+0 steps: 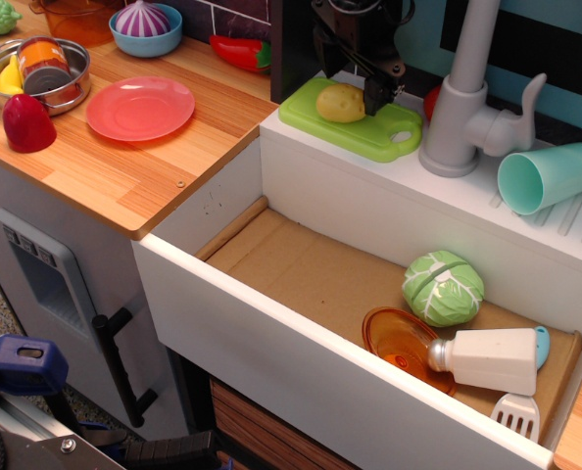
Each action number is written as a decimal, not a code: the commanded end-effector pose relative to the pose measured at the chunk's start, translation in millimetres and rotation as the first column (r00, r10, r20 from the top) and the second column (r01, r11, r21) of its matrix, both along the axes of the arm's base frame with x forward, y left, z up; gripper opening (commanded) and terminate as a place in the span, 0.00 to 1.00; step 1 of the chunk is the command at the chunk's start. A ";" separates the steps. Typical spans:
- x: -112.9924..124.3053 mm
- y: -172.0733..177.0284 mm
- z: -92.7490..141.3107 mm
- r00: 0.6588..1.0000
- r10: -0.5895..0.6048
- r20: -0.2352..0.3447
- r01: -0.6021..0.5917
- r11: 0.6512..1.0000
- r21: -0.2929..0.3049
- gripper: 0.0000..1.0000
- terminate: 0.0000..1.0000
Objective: Put potato on plate
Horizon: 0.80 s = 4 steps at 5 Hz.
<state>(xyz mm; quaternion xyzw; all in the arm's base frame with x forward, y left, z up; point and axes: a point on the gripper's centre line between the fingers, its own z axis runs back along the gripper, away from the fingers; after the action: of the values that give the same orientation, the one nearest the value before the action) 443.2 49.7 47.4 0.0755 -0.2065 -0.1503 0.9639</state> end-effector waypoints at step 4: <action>-13.6 37.2 -11.8 0.994 -0.100 0.050 0.100 0.995 0.011 1.00 0.00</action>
<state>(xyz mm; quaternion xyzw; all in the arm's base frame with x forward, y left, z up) 425.2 80.1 25.0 0.0631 -0.2169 -0.1990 0.9536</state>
